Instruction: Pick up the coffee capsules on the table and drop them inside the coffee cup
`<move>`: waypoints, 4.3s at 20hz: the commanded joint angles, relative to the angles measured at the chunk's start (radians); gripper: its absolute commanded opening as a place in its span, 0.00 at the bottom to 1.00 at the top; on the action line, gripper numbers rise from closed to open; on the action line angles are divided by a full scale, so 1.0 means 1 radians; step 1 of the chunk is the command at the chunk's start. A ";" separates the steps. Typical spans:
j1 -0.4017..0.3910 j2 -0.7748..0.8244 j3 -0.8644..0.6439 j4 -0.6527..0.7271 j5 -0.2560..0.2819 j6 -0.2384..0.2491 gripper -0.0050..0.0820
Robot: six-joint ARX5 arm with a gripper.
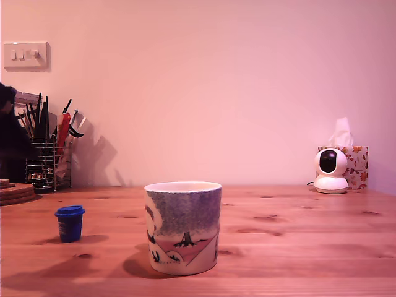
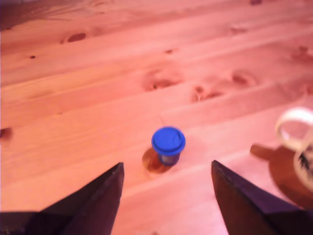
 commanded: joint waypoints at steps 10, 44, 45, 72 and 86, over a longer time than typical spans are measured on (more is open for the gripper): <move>-0.001 0.134 -0.032 0.158 0.029 0.069 0.65; 0.154 0.875 -0.024 0.821 0.274 0.107 0.65; 0.154 0.877 -0.023 0.827 0.274 0.108 0.65; 0.161 1.002 0.078 0.885 0.288 0.107 0.65; 0.161 1.002 0.078 0.888 0.311 0.106 0.26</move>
